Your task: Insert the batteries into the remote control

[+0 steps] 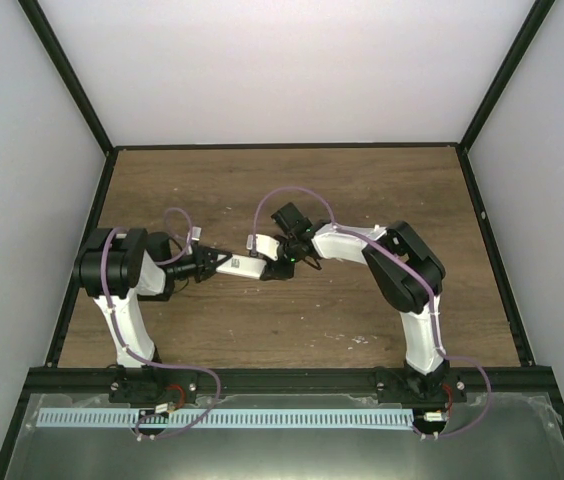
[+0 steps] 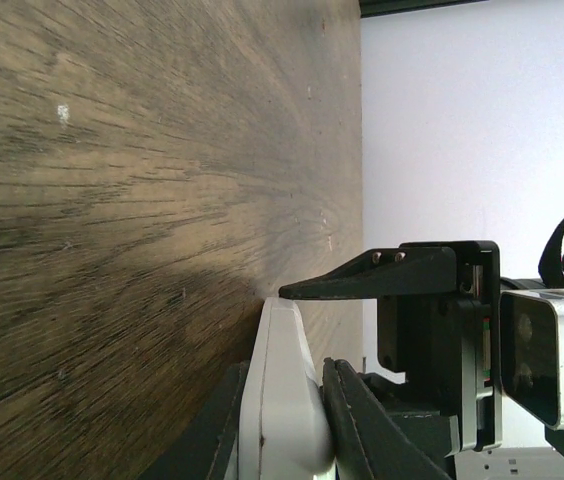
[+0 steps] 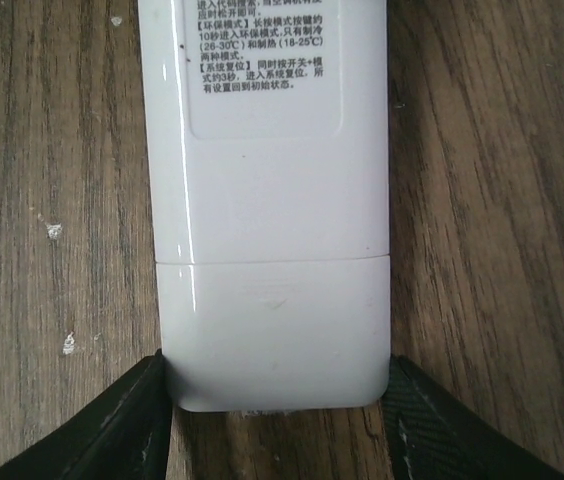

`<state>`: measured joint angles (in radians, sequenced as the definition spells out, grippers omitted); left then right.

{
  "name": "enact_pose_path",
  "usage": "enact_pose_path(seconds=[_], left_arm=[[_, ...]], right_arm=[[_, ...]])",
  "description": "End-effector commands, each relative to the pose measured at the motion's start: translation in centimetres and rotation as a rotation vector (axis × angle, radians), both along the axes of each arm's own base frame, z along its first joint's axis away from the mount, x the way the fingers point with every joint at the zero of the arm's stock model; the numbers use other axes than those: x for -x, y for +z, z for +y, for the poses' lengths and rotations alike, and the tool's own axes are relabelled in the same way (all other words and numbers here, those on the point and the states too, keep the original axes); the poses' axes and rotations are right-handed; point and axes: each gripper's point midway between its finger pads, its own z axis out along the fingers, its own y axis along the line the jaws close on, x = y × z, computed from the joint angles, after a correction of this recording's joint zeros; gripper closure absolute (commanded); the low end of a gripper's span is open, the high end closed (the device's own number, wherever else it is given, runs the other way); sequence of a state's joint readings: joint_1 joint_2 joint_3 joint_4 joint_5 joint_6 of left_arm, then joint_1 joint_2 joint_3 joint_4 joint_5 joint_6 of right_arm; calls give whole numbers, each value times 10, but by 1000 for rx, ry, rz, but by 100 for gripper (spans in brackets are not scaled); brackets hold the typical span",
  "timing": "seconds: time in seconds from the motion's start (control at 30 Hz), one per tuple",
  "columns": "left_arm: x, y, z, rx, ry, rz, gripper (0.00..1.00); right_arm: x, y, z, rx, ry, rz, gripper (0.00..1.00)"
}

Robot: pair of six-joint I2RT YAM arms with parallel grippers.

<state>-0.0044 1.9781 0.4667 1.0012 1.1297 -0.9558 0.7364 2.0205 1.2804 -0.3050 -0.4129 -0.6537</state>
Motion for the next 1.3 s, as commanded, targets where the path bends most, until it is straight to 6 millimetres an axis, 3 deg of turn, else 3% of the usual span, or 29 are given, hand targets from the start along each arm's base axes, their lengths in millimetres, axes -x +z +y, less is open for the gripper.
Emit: enact_pose_path(seconds=[0.0,0.37,0.43,0.63,0.77,0.87,0.93,1.0,1.03,1.07,1.27], left_arm=[[9,-11,-7,-18,-27,20,100],[7,-11,-1,11,6,28,100],[6,-9,0,13,9,22,100],[1,3,1,13,27,5,100],[-6,21,1,47,52,7,100],[-13,43,-1,98,75,-12,100],[-16,56,-2,136,90,-12,100],[-18,69,-4,175,100,-12,100],[-19,76,-5,194,105,-16,100],[-20,83,-6,211,109,-20,100],[-16,114,-19,272,77,-19,100]], right_arm=[[-9,17,26,-77,-3,-68,44],[-8,49,26,-144,2,-128,24],[-10,65,26,-167,-5,-159,23],[-30,146,18,-262,-115,-334,21],[-64,200,-6,-278,-338,-463,20],[-97,236,-36,-289,-584,-538,19],[-111,250,-55,-301,-693,-527,18],[-122,262,-72,-327,-771,-450,8],[-126,266,-78,-339,-794,-412,1],[-127,269,-82,-343,-796,-388,0],[-114,282,-89,-364,-786,-324,0]])
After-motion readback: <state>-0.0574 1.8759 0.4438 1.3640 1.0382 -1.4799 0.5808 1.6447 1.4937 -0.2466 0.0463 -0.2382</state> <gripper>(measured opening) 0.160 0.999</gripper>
